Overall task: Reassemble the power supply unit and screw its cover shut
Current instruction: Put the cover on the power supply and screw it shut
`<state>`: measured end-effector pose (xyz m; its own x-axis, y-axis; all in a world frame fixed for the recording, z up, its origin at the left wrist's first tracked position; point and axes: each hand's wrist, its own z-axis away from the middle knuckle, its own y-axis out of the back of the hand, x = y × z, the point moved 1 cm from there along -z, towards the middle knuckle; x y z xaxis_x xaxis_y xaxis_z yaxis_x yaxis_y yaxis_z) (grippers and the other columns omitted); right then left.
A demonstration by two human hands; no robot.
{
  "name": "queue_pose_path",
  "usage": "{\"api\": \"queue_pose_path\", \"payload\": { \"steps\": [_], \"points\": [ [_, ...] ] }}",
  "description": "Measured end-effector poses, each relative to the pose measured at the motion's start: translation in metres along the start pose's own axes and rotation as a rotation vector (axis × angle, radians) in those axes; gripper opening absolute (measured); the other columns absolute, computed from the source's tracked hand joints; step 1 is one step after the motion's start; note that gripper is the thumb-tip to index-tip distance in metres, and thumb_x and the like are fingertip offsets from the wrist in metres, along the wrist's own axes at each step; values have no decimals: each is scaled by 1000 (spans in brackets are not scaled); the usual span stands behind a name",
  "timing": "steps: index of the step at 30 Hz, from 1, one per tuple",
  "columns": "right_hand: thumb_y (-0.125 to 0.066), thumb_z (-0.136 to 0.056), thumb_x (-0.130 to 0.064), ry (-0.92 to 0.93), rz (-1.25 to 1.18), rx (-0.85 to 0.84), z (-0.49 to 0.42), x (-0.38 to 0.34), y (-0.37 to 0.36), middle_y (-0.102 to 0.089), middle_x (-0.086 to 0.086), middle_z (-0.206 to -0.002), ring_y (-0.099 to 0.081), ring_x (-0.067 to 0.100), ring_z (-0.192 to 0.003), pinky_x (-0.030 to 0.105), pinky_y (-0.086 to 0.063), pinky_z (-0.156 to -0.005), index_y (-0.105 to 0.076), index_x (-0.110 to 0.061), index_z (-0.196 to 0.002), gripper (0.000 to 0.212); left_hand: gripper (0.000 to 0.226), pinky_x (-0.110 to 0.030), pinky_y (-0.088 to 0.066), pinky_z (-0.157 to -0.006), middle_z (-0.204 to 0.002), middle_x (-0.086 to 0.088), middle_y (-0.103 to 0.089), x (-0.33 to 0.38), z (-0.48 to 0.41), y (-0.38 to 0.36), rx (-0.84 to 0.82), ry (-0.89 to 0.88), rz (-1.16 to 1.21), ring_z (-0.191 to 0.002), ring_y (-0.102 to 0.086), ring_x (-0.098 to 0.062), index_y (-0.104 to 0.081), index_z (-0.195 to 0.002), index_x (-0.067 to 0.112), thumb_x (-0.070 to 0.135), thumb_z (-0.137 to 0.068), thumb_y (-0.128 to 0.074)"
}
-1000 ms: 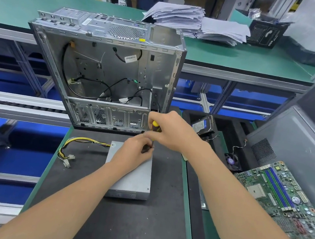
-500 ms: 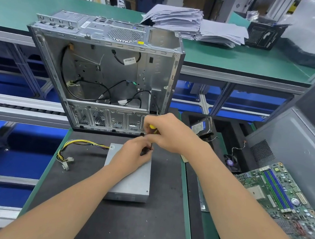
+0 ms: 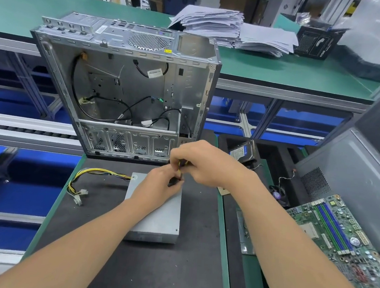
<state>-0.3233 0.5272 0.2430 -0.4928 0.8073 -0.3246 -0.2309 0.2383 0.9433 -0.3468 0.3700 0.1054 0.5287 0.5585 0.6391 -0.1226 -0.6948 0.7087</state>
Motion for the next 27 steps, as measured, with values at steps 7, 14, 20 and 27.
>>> {"api": "queue_pose_path", "payload": {
  "steps": [7, 14, 20, 27],
  "points": [
    [-59, -102, -49, -510, 90, 353, -8, 1, -21, -57, 5, -76, -60, 34, -80, 38, -49, -65, -46, -17, -85, 37, 5, -26, -49, -73, -83, 8, -59, 2, 1, 0, -4, -38, -7, -73, -59, -11, -76, -92, 12, 12, -87, -75],
    [-66, -94, -24, -49, -12, 110, 4, 4, -5, -54, -14, -108, -57, 13, -90, 41, -52, -77, -58, -31, -103, 14, 6, -10, -40, -72, -83, 8, -61, 1, -1, 1, -6, -37, 9, -73, -54, -8, -75, -89, 12, 9, -84, -75],
    [-72, -95, -29, -103, -84, 198, -3, 6, -10, -62, -9, -84, -55, 17, -82, 39, -50, -72, -54, -23, -92, 19, 7, -17, -44, -73, -87, 7, -63, 0, 0, 0, -10, -26, 2, -75, -56, -9, -74, -90, 12, 8, -84, -75],
    [-55, -103, -52, -428, 102, 423, -7, 2, -25, -56, 1, -80, -58, 34, -78, 37, -45, -64, -44, -21, -89, 36, 9, -8, -39, -75, -86, 10, -60, 0, 0, 0, -3, -28, 12, -76, -55, -4, -77, -94, 11, 9, -86, -74]
  ]
}}
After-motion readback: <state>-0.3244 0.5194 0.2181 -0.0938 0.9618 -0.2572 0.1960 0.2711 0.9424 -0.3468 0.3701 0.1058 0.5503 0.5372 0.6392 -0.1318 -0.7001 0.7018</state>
